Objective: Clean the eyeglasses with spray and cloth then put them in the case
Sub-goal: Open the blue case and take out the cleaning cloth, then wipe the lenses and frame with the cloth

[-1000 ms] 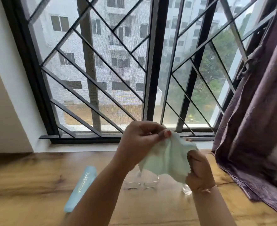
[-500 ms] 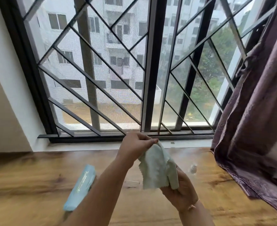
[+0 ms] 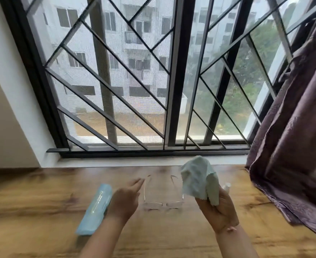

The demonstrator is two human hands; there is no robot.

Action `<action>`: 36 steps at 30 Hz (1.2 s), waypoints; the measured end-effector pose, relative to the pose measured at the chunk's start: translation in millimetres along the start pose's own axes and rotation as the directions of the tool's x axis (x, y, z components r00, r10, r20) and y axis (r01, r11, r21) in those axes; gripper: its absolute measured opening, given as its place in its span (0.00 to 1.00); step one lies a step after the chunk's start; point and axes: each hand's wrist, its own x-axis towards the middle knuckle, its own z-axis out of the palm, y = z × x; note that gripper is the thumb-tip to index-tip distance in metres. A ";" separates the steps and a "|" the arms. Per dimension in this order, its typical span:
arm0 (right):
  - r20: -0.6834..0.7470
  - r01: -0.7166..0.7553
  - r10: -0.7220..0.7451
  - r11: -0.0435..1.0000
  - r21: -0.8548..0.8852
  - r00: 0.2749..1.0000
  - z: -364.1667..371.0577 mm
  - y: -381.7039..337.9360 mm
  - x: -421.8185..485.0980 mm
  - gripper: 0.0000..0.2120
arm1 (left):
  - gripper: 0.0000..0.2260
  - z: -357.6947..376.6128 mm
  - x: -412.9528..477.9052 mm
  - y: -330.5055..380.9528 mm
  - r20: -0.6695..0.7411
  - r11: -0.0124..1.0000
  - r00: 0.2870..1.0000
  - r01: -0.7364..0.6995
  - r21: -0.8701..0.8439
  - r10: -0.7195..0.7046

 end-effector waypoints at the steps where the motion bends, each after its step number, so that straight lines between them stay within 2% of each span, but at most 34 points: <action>1: 0.019 -0.007 0.007 1.000 0.003 1.000 -0.8 0.4 0.7 0.19 | 0.27 7.4 -9.2 -8.4 0.034 0.999 0.999 -0.033 0.027 0.032; 3: 0.042 -0.013 0.012 1.000 0.005 0.999 -3.2 2.0 1.7 0.18 | 0.27 18.9 -21.7 -19.7 0.086 0.996 0.993 -0.079 0.042 0.076; 6: 0.013 -0.053 0.053 0.998 0.030 0.999 -9.1 2.5 3.1 0.18 | 0.20 26.5 -27.6 -23.1 0.165 0.988 0.977 -0.145 0.059 0.134; 11: 0.023 -0.052 0.051 0.997 0.057 0.998 -15.7 0.7 3.9 0.18 | 0.21 40.4 -27.0 -27.7 0.214 0.960 0.947 -0.264 0.094 0.240; 19: -0.040 -0.101 0.108 0.984 0.148 0.993 -28.4 3.0 7.6 0.21 | 0.15 46.4 -20.5 -26.7 0.096 0.947 0.949 -0.310 0.090 0.301; 24: -0.022 -0.004 0.004 1.000 0.008 1.000 -28.2 3.2 9.8 0.18 | 0.16 49.0 -16.3 -31.7 0.048 0.929 0.936 -0.352 0.115 0.349; 27: -0.015 -0.006 0.006 1.000 0.014 1.000 -26.3 4.1 9.6 0.18 | 0.12 44.4 -11.9 -29.9 -0.016 0.948 0.948 -0.318 0.008 0.318; 30: -0.026 -0.049 0.051 0.997 0.051 0.998 -22.4 3.8 8.1 0.19 | 0.16 32.1 1.7 -17.4 -0.110 0.956 0.958 -0.276 -0.097 0.265; 33: -0.029 -0.057 0.059 0.996 0.072 0.998 -17.5 4.0 7.2 0.21 | 0.13 18.9 19.7 -5.8 -0.196 0.951 0.971 -0.182 -0.249 0.135; 36: -0.021 -0.090 0.092 0.993 0.077 0.996 -14.4 4.1 7.5 0.21 | 0.08 7.0 36.4 3.7 -0.276 0.946 0.961 -0.092 -0.311 0.003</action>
